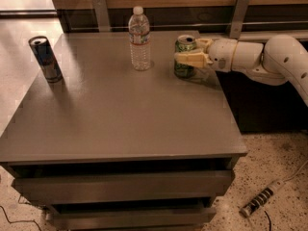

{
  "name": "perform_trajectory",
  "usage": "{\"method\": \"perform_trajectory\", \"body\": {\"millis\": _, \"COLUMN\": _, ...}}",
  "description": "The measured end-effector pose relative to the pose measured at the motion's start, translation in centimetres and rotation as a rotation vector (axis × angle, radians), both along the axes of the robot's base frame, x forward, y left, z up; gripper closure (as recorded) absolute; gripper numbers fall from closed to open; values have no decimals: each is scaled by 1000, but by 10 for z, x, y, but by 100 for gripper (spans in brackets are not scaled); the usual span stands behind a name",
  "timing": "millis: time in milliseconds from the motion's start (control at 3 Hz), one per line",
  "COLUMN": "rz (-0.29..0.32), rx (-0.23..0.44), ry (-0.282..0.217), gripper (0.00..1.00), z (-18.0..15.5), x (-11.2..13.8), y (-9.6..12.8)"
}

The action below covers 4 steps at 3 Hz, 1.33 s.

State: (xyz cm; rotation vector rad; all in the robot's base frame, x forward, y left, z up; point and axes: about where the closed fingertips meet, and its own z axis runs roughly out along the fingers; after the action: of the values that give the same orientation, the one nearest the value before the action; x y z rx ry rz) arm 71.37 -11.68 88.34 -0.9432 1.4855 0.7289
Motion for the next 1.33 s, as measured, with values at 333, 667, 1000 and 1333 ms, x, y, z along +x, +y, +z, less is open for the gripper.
{"method": "perform_trajectory", "body": {"millis": 333, "rz": -22, "rx": -23, "ry": 14, "gripper": 100, "z": 17, "x": -10, "y": 7}}
{"method": "perform_trajectory", "body": {"millis": 667, "rz": -53, "rx": -38, "ry": 25, "gripper": 100, "z": 40, "x": -41, "y": 25}}
{"method": "perform_trajectory", "body": {"millis": 1000, "rz": -52, "rx": -17, "ry": 26, "gripper": 100, "z": 47, "x": -74, "y": 56}}
{"method": "perform_trajectory", "body": {"millis": 1333, "rz": 9, "rx": 28, "ry": 19, "gripper": 100, "z": 46, "x": -97, "y": 102}}
